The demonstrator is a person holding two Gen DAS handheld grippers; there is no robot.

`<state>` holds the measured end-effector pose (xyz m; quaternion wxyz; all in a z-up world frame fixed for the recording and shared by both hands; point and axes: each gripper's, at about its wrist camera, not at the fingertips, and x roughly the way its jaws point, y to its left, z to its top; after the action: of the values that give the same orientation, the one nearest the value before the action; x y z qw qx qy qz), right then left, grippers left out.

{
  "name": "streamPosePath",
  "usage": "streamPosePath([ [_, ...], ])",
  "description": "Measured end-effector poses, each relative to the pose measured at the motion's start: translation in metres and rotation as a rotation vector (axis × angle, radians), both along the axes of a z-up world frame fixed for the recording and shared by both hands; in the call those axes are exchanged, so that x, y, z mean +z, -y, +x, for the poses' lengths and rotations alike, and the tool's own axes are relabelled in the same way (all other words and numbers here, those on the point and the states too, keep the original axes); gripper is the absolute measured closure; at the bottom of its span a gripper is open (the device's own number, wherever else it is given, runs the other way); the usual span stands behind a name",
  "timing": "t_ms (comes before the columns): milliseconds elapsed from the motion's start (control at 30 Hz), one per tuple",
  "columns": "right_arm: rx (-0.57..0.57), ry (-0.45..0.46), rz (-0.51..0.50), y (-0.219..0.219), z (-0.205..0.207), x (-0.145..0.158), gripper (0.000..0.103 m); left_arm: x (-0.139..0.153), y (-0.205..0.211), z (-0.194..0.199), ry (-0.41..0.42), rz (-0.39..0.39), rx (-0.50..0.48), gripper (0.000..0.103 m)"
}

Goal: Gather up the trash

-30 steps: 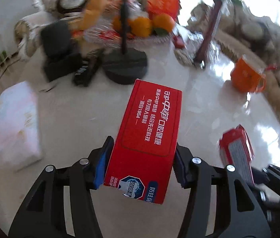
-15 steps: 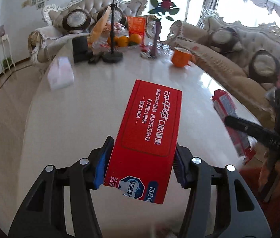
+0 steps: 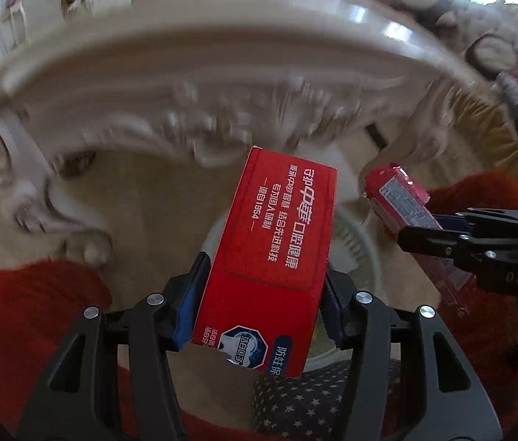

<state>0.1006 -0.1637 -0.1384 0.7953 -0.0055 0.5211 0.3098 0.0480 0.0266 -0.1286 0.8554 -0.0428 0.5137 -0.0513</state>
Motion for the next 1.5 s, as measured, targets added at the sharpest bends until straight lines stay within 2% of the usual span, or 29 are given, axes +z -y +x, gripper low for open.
streamPosePath([
  [133, -0.011, -0.035, -0.049, -0.008, 0.005, -0.032, 0.078, -0.041, 0.015, 0.005, -0.079, 0.036, -0.036, 0.048],
  [300, -0.012, -0.045, -0.088, -0.015, 0.005, -0.055, 0.077, -0.061, 0.019, 0.013, -0.135, 0.042, -0.026, 0.045],
  [400, -0.041, -0.031, -0.113, -0.02, 0.01, -0.058, 0.071, -0.067, 0.014, 0.013, -0.156, 0.082, 0.02, 0.012],
  [433, -0.057, -0.036, -0.122, -0.018, 0.01, -0.062, 0.05, -0.068, 0.013, 0.012, -0.161, 0.084, 0.027, 0.012],
  [467, -0.065, -0.04, -0.127, -0.018, 0.011, -0.064, 0.012, -0.068, 0.011, 0.011, -0.163, 0.08, 0.033, 0.012],
  [500, -0.067, -0.045, -0.133, -0.017, 0.009, -0.065, 0.007, -0.068, 0.009, 0.011, -0.162, 0.078, 0.039, 0.012],
  [600, -0.081, -0.049, -0.134, -0.014, 0.01, -0.069, 0.007, -0.066, 0.005, 0.011, -0.154, 0.07, 0.053, 0.012],
  [867, -0.124, -0.022, -0.115, 0.011, 0.002, -0.046, 0.007, -0.052, 0.0, 0.01, -0.115, 0.051, 0.09, 0.012],
  [1067, -0.197, 0.005, -0.078, 0.024, -0.008, -0.007, 0.007, -0.003, 0.0, 0.012, -0.014, 0.016, 0.124, 0.012],
  [1200, -0.24, 0.063, -0.096, 0.032, -0.017, 0.022, 0.007, 0.034, 0.013, 0.007, 0.093, 0.094, 0.112, 0.012],
  [1267, -0.253, 0.078, -0.103, 0.034, -0.021, 0.031, 0.007, 0.05, 0.02, 0.002, 0.136, 0.106, 0.095, 0.012],
  [1367, -0.268, 0.111, -0.105, 0.037, -0.029, 0.044, 0.007, 0.063, 0.027, -0.002, 0.144, 0.096, 0.086, 0.012],
  [1500, -0.27, 0.147, -0.116, 0.038, -0.039, 0.051, 0.007, 0.077, 0.035, -0.013, 0.187, 0.129, 0.088, 0.012],
])
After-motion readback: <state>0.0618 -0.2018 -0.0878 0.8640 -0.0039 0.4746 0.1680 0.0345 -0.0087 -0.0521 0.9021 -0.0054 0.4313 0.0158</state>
